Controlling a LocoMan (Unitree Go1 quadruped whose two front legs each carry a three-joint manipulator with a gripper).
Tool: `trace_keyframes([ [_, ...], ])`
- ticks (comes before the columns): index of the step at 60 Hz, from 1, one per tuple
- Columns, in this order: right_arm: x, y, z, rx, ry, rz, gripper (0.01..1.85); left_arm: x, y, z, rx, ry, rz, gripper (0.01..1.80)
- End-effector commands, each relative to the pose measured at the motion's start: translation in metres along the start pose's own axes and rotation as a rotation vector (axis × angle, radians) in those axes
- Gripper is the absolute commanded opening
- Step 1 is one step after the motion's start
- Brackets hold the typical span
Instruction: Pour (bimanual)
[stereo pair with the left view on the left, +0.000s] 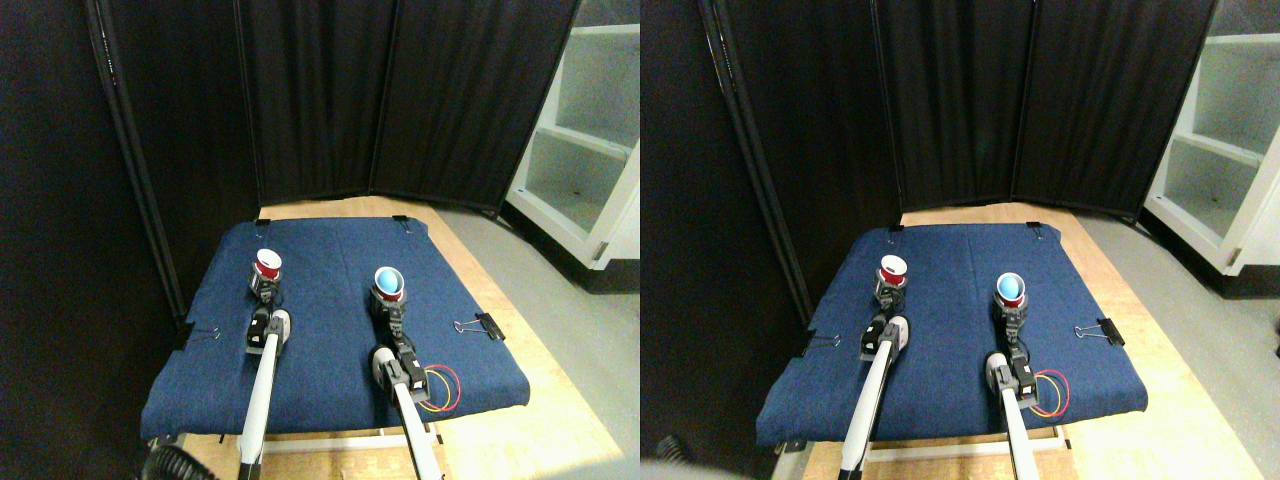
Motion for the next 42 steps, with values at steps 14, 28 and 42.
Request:
trace_keyframes([
  [14, -0.008, 0.022, 0.001, 0.023, 0.043, 0.061, 0.33, -0.026, -0.04, 0.003, -0.027, 0.108, -0.119, 0.33],
  [28, -0.008, 0.04, -0.002, -0.058, 0.106, 0.077, 0.33, -0.038, -0.049, 0.003, -0.014, 0.162, -0.114, 0.33],
  [42, -0.006, 0.062, -0.007, -0.109, 0.127, 0.074, 0.33, -0.044, -0.06, 0.002, -0.022, 0.222, -0.11, 0.33],
])
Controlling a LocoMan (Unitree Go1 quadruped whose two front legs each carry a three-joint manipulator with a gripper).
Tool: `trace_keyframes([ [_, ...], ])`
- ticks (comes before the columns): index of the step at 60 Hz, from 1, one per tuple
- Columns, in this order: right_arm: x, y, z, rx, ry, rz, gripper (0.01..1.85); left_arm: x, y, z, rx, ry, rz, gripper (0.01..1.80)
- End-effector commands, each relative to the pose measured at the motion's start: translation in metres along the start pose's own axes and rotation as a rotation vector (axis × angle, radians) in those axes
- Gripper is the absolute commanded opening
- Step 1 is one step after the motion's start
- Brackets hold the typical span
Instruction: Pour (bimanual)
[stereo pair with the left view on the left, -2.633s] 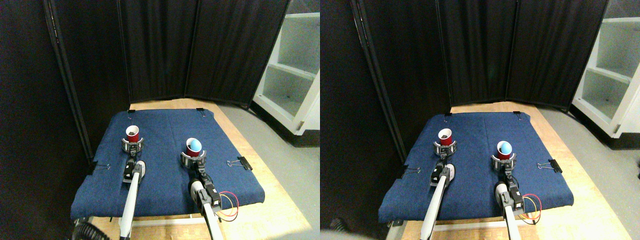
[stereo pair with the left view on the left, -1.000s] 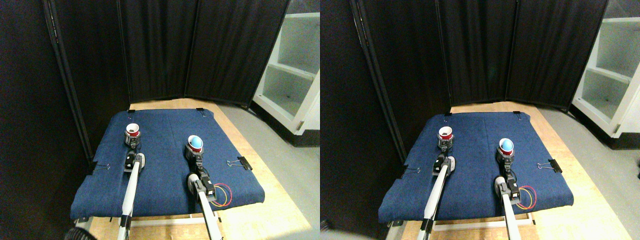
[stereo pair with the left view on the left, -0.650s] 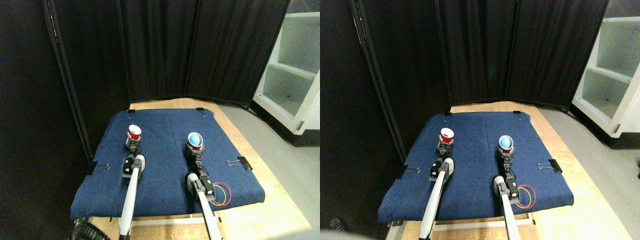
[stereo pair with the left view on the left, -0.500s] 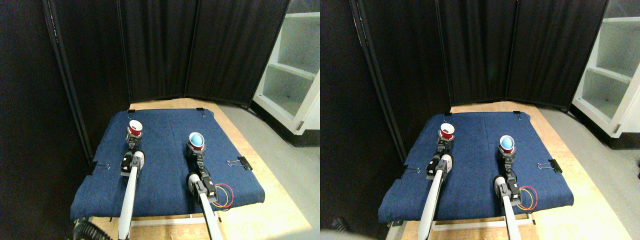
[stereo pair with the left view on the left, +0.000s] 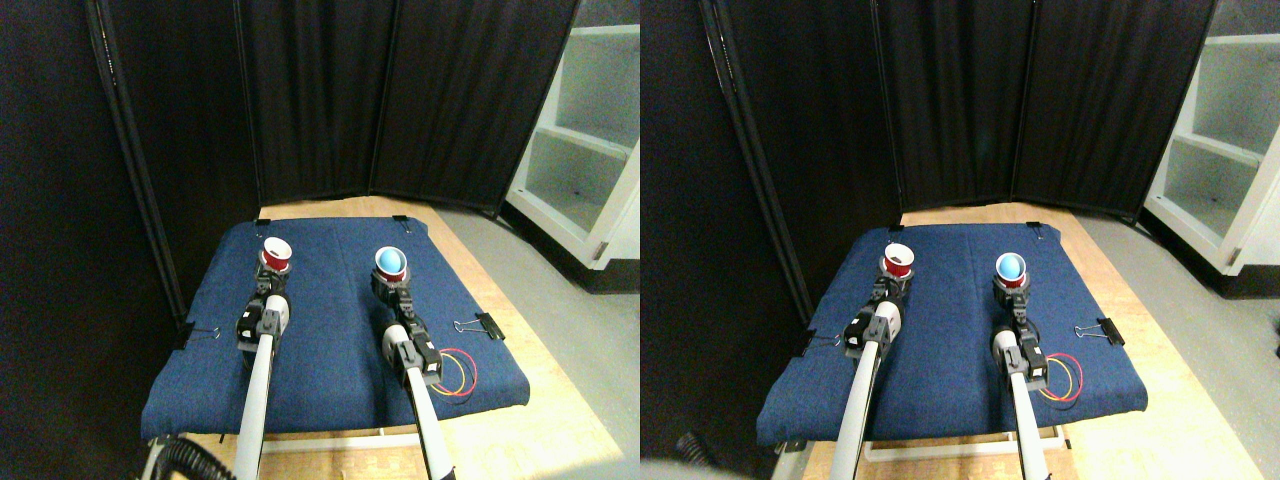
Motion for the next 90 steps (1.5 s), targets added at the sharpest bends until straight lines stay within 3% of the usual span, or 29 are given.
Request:
trace_keyframes([
  [1, 0.001, 0.02, -0.001, 0.004, -0.001, 0.052, 0.33, -0.003, -0.018, 0.001, -0.007, 0.005, -0.06, 0.33],
  [35, 0.026, 0.061, -0.01, -0.035, 0.105, 0.058, 0.33, -0.008, -0.051, -0.014, -0.037, 0.108, -0.05, 0.33],
  [44, 0.039, 0.071, -0.013, -0.079, 0.136, 0.098, 0.33, -0.003, -0.065, -0.014, -0.028, 0.124, -0.045, 0.33],
  [49, 0.043, 0.076, -0.017, -0.096, 0.124, 0.072, 0.33, 0.002, -0.073, -0.015, -0.031, 0.124, -0.034, 0.33],
  [73, 0.054, 0.104, -0.035, -0.202, 0.168, 0.074, 0.33, 0.021, -0.081, -0.025, -0.035, 0.107, 0.011, 0.33],
  [90, 0.061, 0.108, -0.038, -0.244, 0.174, 0.066, 0.33, 0.024, -0.08, -0.032, 0.037, 0.133, -0.027, 0.33],
])
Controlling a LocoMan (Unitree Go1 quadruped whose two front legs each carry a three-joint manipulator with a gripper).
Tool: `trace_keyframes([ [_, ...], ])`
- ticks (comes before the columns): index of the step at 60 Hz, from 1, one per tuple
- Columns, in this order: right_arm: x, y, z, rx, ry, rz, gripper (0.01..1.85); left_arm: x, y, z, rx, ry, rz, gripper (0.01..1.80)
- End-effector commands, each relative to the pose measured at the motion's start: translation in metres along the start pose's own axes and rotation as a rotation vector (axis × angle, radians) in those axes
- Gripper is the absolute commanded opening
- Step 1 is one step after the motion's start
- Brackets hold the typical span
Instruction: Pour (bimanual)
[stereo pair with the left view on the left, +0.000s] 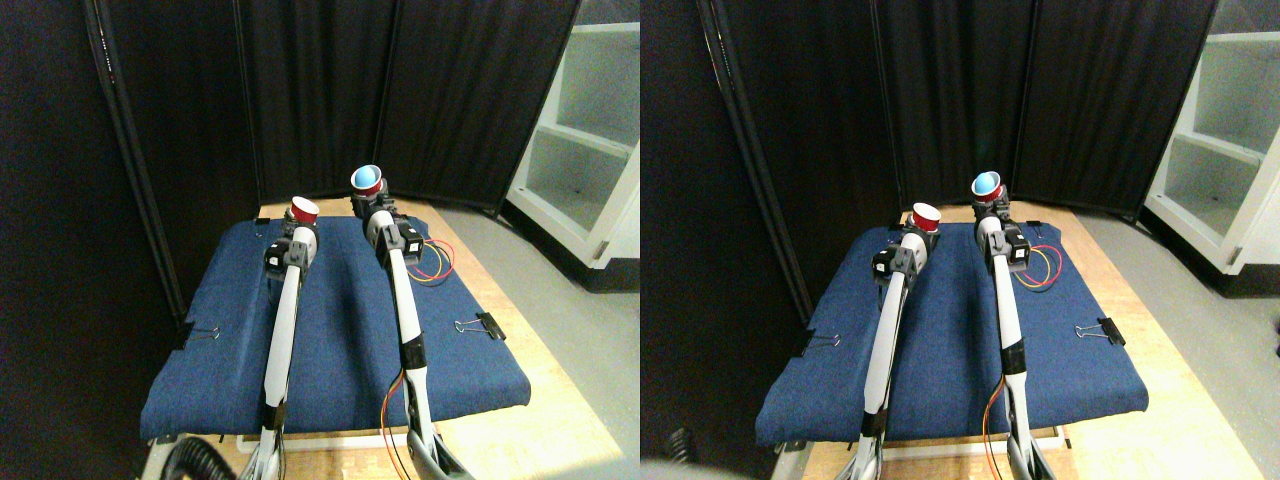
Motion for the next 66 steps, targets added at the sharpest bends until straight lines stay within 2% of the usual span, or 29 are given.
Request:
trace_keyframes([
  [1, 0.006, 0.003, -0.003, 0.0, 0.005, 0.014, 0.33, 0.001, -0.004, -0.004, 0.026, -0.001, -0.034, 0.33],
  [17, 0.008, 0.0, -0.007, -0.041, 0.01, 0.022, 0.33, 0.0, -0.006, -0.008, 0.134, 0.057, -0.13, 0.33],
  [25, 0.007, 0.001, -0.009, -0.057, 0.018, 0.022, 0.33, -0.002, -0.008, -0.009, 0.135, 0.06, -0.152, 0.33],
  [43, 0.0, 0.011, -0.014, -0.269, 0.037, 0.071, 0.33, -0.011, -0.014, -0.008, 0.143, 0.059, -0.172, 0.33],
  [54, -0.001, 0.018, -0.016, -0.291, 0.057, 0.107, 0.33, -0.015, -0.017, -0.013, 0.142, 0.072, -0.17, 0.33],
  [66, -0.006, 0.021, -0.018, -0.309, 0.061, 0.103, 0.33, -0.013, -0.017, -0.019, 0.131, 0.081, -0.146, 0.33],
])
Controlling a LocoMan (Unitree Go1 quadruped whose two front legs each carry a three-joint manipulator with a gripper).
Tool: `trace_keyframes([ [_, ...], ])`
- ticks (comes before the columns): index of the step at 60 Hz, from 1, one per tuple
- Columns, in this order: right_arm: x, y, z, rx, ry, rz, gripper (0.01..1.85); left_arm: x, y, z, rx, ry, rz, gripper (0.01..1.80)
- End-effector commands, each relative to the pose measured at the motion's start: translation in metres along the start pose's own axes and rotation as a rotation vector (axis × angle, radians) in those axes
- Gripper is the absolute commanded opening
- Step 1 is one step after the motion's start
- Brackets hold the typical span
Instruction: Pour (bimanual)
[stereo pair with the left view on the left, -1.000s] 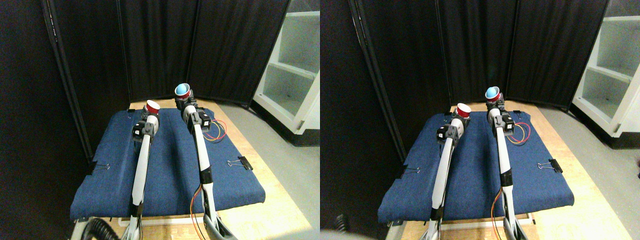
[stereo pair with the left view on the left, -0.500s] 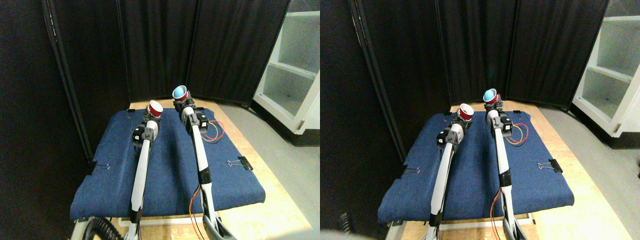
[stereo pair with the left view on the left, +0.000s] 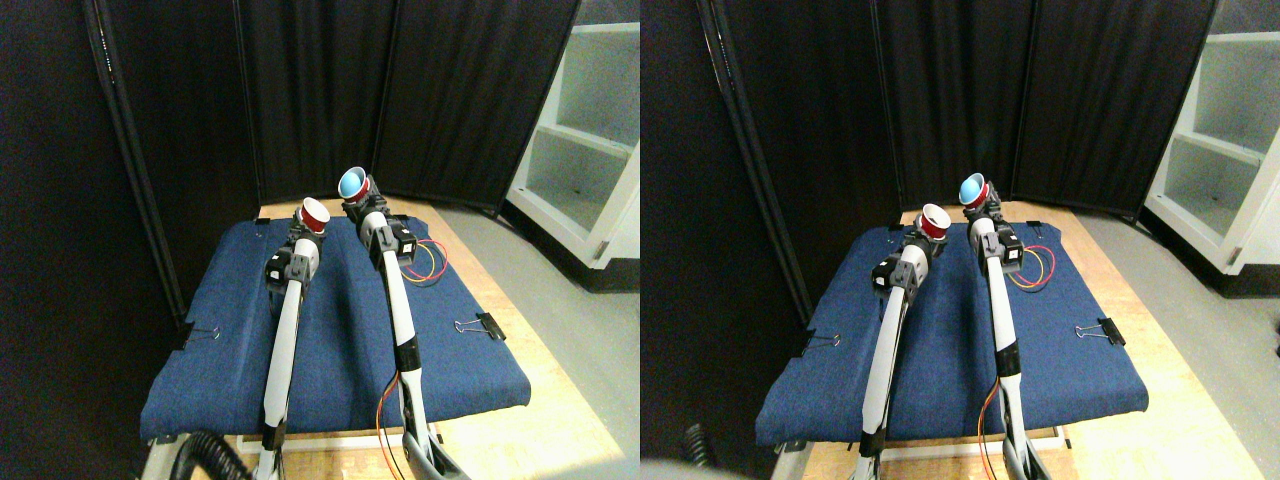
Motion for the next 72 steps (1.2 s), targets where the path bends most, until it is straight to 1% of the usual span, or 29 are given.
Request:
trace_keyframes([
  [1, -0.004, 0.011, 0.003, -0.011, -0.018, 0.049, 0.33, 0.001, -0.009, -0.001, -0.013, -0.022, -0.03, 0.33],
  [11, -0.008, 0.013, 0.003, -0.066, -0.01, 0.046, 0.33, 0.002, -0.008, -0.006, -0.036, -0.03, -0.016, 0.33],
  [15, -0.009, 0.013, 0.002, -0.1, 0.003, 0.06, 0.33, 0.001, -0.01, -0.008, -0.042, -0.029, -0.014, 0.33],
  [18, -0.011, 0.014, 0.0, -0.13, 0.003, 0.042, 0.33, 0.0, -0.011, -0.009, -0.04, -0.021, -0.018, 0.33],
  [28, -0.012, 0.016, -0.003, -0.226, 0.013, 0.036, 0.33, -0.002, -0.011, -0.007, -0.033, -0.02, -0.024, 0.33],
  [36, -0.006, 0.014, -0.005, -0.264, 0.033, 0.05, 0.33, -0.004, -0.012, -0.006, -0.042, -0.014, -0.026, 0.33],
  [39, -0.005, 0.014, -0.007, -0.277, 0.035, 0.027, 0.33, -0.005, -0.012, -0.006, -0.042, -0.019, -0.025, 0.33],
  [48, 0.0, 0.014, -0.012, -0.302, 0.04, 0.029, 0.33, -0.005, -0.013, -0.005, -0.038, -0.023, -0.019, 0.33],
  [56, 0.004, 0.015, -0.013, -0.361, 0.041, 0.032, 0.33, -0.002, -0.011, -0.003, -0.044, -0.029, -0.02, 0.33],
  [58, 0.004, 0.015, -0.013, -0.368, 0.038, 0.019, 0.33, -0.002, -0.011, -0.003, -0.042, -0.03, -0.02, 0.33],
  [72, 0.011, 0.014, -0.017, -0.405, 0.049, 0.028, 0.34, 0.002, -0.01, -0.002, -0.045, -0.04, -0.014, 0.33],
])
